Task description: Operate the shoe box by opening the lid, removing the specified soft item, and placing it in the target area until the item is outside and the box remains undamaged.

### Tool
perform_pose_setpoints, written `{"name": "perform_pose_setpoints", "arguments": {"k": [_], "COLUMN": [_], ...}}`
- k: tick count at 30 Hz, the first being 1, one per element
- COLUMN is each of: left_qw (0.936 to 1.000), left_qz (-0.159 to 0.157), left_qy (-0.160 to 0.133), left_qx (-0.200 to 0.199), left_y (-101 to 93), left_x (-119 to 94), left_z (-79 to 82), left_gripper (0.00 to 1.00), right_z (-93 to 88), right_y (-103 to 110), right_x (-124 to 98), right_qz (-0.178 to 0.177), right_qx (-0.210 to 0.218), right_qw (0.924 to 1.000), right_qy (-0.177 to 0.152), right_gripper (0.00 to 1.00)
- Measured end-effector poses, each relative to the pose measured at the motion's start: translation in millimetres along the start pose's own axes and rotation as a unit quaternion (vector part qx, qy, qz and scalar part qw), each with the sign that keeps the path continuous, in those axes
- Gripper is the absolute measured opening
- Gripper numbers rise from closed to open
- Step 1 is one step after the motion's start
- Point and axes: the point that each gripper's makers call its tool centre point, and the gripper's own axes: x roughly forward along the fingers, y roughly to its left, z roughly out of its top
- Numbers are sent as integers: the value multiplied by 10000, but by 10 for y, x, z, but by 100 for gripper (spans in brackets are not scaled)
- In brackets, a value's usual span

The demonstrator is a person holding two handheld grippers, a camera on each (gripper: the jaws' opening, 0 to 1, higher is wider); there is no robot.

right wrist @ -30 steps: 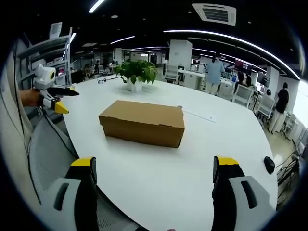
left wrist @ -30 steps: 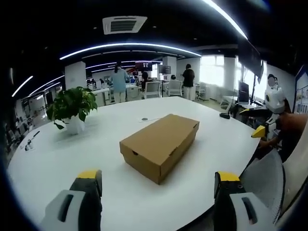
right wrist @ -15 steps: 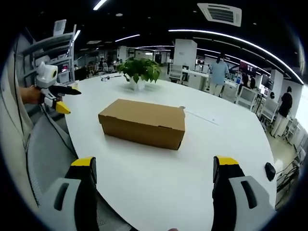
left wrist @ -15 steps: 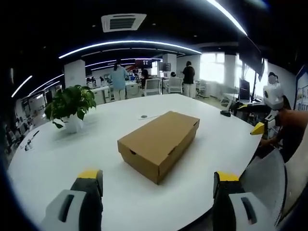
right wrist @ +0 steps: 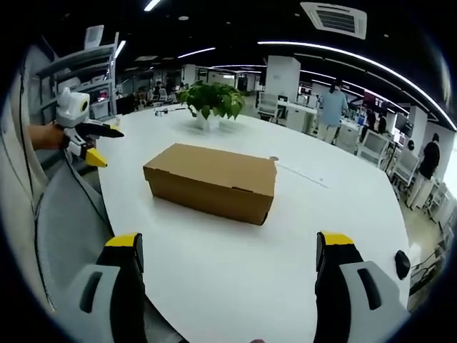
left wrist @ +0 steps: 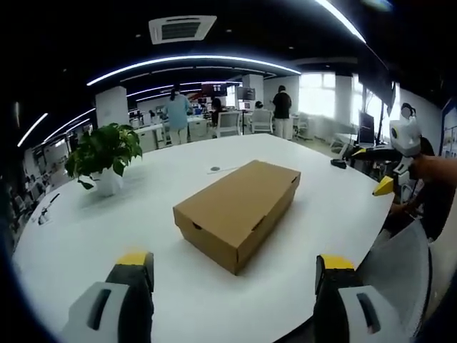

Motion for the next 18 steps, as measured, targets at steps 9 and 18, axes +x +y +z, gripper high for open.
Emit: {"name": "perform_pose_setpoints", "arguments": {"k": [9, 18], "left_qw": [9999, 9996], "left_qz": [74, 248], "left_qy": [25, 58], "left_qx": [-84, -153], "left_y": [12, 81], "left_x": [113, 166], "left_z": [-10, -43], "left_gripper": [94, 94], "right_z": [13, -44], "right_y": [-86, -187], "right_x": [102, 220], "right_qz": [109, 242], "right_qx": [-152, -290], "right_qw": [9998, 9991], "right_qy": [74, 170], "right_gripper": [96, 96]}}
